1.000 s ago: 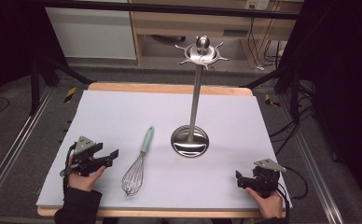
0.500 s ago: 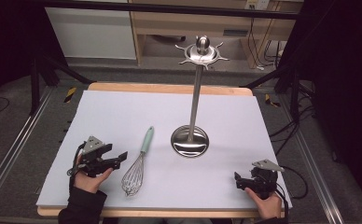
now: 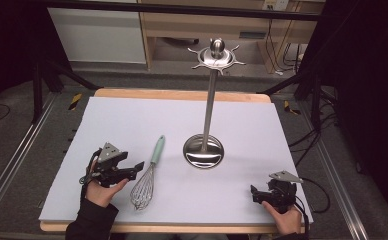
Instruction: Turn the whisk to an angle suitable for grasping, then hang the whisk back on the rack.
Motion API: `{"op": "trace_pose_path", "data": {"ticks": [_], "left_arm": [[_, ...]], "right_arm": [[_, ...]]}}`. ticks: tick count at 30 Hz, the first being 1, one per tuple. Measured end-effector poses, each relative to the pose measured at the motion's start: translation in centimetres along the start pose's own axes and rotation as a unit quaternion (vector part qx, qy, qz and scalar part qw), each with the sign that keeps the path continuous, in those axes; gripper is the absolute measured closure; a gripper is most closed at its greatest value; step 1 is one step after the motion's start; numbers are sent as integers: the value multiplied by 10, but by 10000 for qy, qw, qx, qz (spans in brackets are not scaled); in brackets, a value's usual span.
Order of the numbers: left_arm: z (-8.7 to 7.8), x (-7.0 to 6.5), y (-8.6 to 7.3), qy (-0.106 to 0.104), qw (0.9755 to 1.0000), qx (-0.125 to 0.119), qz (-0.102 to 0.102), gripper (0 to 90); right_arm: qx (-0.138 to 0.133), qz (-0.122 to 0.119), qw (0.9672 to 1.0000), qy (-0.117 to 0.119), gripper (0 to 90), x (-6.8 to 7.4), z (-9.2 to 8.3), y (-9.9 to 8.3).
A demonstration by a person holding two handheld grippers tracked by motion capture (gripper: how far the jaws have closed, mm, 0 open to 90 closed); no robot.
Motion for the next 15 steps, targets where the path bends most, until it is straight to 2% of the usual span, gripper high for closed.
{"op": "trace_pose_path", "data": {"ticks": [15], "left_arm": [[16, -12, 13, -54, 9996, 174, 203, 264]], "right_arm": [[-5, -4, 10000, 56, 69, 1, 0, 0]]}}
Point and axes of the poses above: each handheld gripper's, and its own axes: z roughly forward along the jaws, y roughly out of its top, x roughly to its left, the point moved 4 cm from there along z, roughly forward along the jaws, and after that the axes turned 11 degrees about -y, right-handed, at the moved point
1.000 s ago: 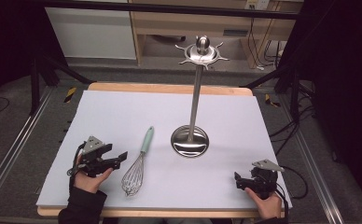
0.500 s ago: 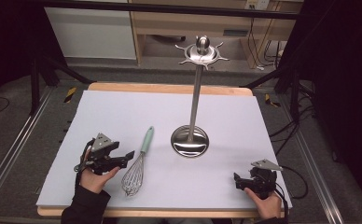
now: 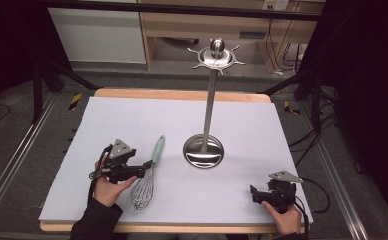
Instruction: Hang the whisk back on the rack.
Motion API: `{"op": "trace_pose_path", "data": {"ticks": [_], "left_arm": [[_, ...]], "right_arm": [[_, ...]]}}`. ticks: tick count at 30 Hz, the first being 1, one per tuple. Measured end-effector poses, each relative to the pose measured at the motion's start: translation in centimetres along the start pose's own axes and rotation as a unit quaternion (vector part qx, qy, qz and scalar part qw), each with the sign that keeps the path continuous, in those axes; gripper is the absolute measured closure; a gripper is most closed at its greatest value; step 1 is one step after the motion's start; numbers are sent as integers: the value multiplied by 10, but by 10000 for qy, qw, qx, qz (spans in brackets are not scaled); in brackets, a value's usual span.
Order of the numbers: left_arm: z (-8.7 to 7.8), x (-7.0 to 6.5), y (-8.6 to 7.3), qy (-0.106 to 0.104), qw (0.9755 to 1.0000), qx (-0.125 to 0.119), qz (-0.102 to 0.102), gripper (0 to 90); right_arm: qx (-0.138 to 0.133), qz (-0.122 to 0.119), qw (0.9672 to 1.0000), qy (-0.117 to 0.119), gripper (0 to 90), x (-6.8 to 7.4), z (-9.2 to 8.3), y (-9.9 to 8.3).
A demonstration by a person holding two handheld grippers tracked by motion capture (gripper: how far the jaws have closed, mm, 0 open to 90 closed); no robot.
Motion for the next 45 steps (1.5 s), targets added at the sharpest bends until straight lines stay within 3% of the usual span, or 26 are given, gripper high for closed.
{"op": "trace_pose_path", "data": {"ticks": [7, 12, 31, 45], "left_arm": [[1, 1, 3, -5, 10000, 29, 4, 264], [3, 5, 7, 57, 9999, 40, -152, 262], [9, 6, 22, 164, 9989, 447, 14, 254], [35, 9, 29, 209, 9960, 874, 34, 271]], "right_arm": [[-7, -60, 10000, -68, 69, 0, 0, 0], [-27, -182, 9998, -106, 70, 2, 0, 0], [-14, -197, 9998, -23, 70, 6, 0, 1], [-10, -226, 9997, 7, 71, 7, -1, 1]]}}
Point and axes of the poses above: each handheld gripper's, and its own axes: z roughly forward along the jaws, y roughly out of its top, x roughly to its left, the point moved 4 cm from there along z, roughly forward along the jaws, and after that the axes turned 11 degrees about -y, right-handed, at the moved point
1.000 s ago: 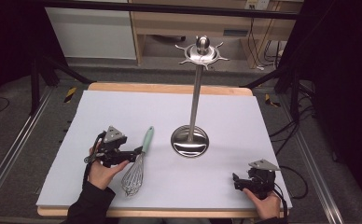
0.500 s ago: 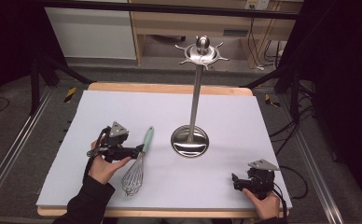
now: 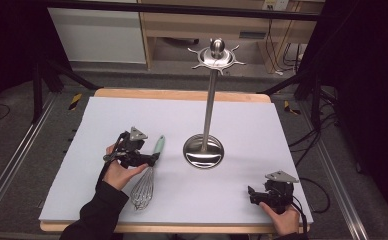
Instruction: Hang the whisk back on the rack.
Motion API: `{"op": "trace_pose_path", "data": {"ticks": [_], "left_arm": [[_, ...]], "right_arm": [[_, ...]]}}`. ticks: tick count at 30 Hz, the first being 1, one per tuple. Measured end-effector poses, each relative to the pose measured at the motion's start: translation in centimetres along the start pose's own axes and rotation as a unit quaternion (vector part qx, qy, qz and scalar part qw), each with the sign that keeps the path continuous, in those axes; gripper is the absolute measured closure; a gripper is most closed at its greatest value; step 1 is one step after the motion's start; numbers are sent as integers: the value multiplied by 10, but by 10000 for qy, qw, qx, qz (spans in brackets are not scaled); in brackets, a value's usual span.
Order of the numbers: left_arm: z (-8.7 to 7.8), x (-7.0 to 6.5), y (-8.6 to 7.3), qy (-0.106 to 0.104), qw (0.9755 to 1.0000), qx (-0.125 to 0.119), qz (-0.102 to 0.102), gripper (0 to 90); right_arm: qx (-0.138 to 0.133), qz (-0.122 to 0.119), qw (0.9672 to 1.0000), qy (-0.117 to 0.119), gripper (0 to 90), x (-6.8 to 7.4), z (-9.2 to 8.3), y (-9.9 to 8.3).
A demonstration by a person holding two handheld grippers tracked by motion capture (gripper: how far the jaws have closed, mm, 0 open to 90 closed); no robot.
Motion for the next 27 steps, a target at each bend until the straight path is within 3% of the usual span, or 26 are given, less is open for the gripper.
{"op": "trace_pose_path", "data": {"ticks": [8, 16, 27], "left_arm": [[11, 1, 2, 29, 9997, 250, 51, 293], [23, 6, -1, 120, 9983, 542, -172, 368], [32, 9, -7, 62, 9966, 696, -433, 425]], "right_arm": [[8, 33, 10000, 3, 70, 0, 0, 0], [43, 16, 10000, 0, 71, 0, 1, 0], [62, -4, 10000, 17, 71, 0, 1, 0]]}}
Point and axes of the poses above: each handheld gripper's, and its own axes: z roughly forward along the jaws, y roughly out of its top, x roughly to its left, the point moved 4 cm from there along z, roughly forward along the jaws, and after that the axes turned 11 degrees about -y, right-handed, at the moved point
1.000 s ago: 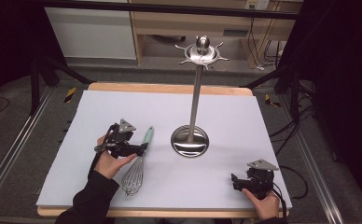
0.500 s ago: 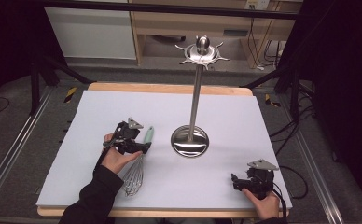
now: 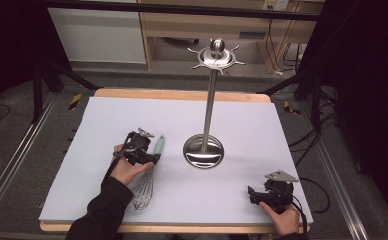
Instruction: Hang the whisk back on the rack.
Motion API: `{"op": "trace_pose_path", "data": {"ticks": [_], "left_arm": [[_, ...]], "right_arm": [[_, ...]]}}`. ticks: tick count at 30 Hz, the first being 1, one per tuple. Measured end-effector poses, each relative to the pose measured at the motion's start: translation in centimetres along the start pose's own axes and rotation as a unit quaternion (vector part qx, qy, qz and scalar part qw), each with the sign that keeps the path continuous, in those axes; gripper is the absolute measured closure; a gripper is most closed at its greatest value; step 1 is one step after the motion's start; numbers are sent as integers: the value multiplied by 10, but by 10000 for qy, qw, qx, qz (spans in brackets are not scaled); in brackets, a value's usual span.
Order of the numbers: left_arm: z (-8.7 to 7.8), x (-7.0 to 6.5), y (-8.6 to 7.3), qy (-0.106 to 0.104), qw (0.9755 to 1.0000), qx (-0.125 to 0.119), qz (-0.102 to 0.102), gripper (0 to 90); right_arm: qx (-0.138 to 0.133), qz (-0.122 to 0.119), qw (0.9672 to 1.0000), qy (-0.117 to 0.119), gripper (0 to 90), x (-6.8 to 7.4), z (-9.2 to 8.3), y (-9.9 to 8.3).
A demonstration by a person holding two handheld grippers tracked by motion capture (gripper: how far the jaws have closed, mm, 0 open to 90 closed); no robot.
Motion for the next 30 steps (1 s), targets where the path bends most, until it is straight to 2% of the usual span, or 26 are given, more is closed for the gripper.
{"op": "trace_pose_path", "data": {"ticks": [3, 6, 10, 16, 30], "left_arm": [[3, 0, -1, -30, 10000, 53, -59, 457], [9, 1, -4, -106, 9995, 211, -196, 486], [12, 1, -6, -170, 9991, 288, -275, 510], [20, 3, -11, -239, 9976, 530, -366, 556], [21, 4, -12, -304, 9961, 540, -632, 631]], "right_arm": [[12, 4, 10000, -5, 71, 0, 0, 0], [14, 1, 10000, 0, 71, 0, 0, 0], [19, -2, 10000, 16, 71, 1, 0, 0], [17, 6, 10000, 17, 71, 0, 1, 0], [33, -4, 10000, 30, 71, 1, 0, 0]]}}
Point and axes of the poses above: each handheld gripper's, and its own axes: z roughly forward along the jaws, y roughly out of its top, x roughly to its left, the point moved 4 cm from there along z, roughly forward along the jaws, and after that the axes turned 11 degrees about -y, right-handed, at the moved point
